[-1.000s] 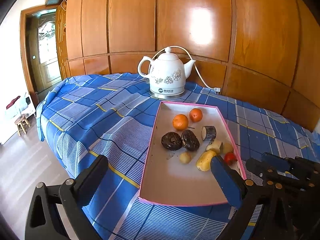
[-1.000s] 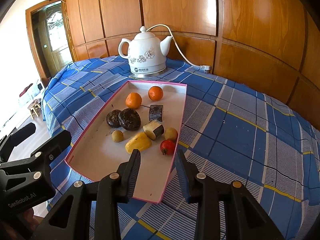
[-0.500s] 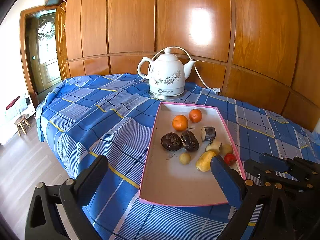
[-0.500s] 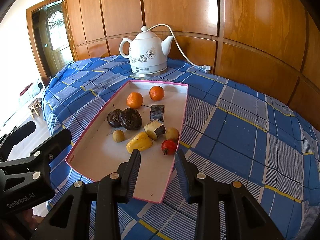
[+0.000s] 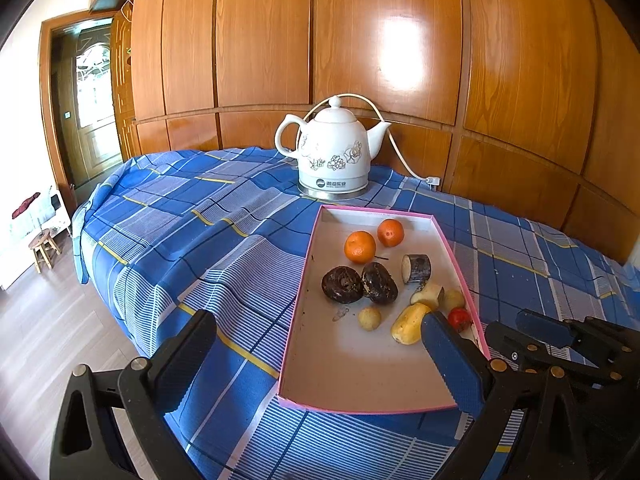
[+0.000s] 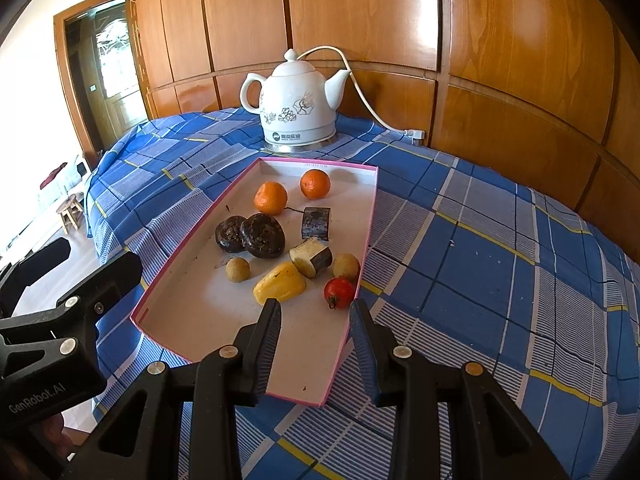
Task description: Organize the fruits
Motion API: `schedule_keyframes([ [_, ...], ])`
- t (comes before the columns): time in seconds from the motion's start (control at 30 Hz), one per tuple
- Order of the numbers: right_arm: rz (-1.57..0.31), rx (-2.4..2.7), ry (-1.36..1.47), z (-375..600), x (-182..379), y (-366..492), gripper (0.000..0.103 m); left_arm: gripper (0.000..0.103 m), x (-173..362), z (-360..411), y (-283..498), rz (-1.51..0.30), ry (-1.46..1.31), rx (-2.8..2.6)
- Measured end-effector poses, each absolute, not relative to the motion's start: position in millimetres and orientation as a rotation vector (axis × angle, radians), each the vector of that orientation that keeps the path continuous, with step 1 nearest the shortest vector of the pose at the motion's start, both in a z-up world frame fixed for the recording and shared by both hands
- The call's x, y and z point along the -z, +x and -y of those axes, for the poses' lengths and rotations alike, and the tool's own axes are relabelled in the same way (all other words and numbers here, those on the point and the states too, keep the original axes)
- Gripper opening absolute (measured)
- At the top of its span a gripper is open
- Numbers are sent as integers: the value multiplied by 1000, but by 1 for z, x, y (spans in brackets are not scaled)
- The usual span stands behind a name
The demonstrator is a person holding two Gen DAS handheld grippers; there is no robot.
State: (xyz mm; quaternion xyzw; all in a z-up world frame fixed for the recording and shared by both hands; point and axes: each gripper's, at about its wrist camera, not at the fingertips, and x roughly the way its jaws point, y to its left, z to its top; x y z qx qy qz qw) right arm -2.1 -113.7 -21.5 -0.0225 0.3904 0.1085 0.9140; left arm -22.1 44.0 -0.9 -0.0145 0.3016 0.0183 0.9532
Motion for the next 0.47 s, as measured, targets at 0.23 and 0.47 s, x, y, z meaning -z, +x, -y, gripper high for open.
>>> schedule_keyframes([
  [0.23, -812, -226, -48, 114, 24, -2, 36, 103, 1, -43, -22, -614, -28, -32],
  [0.47, -809, -213, -21, 128, 20, 4, 36, 103, 3, -43, -21, -614, -16, -31],
])
